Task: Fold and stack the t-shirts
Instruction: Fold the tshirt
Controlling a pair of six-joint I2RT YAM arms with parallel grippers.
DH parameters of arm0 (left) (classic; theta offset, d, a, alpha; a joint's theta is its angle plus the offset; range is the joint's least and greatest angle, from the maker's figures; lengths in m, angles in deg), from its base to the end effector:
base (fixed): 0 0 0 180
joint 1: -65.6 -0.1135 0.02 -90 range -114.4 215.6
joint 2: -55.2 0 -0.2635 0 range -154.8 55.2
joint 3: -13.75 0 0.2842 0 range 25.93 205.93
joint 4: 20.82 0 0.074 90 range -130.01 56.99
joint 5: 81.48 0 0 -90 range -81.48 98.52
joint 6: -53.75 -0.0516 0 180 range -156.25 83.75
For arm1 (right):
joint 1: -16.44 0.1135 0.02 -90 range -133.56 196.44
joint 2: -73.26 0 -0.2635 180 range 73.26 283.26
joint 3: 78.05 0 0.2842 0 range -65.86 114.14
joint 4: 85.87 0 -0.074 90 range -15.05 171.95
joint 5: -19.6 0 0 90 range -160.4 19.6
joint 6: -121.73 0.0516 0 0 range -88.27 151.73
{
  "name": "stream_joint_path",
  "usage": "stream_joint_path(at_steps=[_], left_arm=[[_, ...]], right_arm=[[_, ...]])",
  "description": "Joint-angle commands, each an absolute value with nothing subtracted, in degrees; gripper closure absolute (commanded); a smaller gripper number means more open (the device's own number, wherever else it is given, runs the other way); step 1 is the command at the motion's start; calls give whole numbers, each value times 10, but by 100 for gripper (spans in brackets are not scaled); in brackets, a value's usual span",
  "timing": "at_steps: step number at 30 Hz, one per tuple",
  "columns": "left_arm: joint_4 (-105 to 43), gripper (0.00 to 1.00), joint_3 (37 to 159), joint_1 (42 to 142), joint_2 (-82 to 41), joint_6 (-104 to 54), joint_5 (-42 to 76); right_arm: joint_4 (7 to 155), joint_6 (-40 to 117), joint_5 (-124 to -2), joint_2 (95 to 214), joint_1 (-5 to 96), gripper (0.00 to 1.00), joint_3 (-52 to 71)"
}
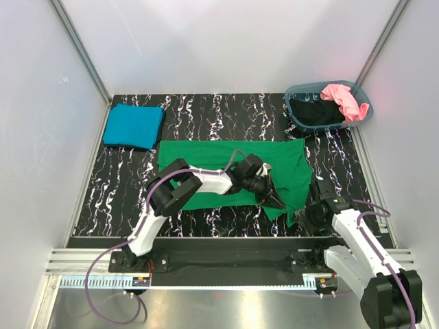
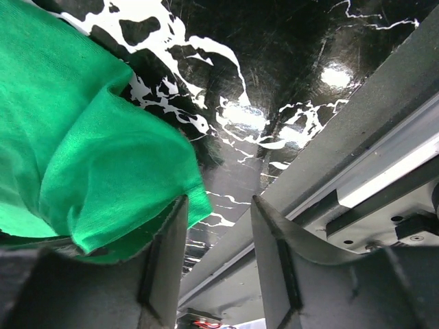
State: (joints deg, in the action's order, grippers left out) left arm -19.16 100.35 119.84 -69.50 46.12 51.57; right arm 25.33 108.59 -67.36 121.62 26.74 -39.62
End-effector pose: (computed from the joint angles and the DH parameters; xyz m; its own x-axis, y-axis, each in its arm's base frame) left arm 0.2540 -0.4129 0.0884 -0.9519 0.0824 0.2951 -0.2227 0.4753 -0.8512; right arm 0.1465 0.0294 0.1383 -0.4032 0.9151 0.0062 0.8967 0.3937 0.2021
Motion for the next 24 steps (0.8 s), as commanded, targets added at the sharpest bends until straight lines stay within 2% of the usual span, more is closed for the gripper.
stream_joint_path(at_steps=[1,8,13,24], left_arm=[[-132,100,1003,1194,-698,522,546],[-110,100,997,1193,-700,563,550],[-208,100,1000,1192,-695,498,541],[-285,100,999,1192,-697,451,515]], right_arm=[[245,1111,-689,1209,272,50,-379],[240,1158,-715,1192,272,46,-380],[253,1183,-741,1198,272,46,-391],[296,1142,-755,1320,272,49,-361]])
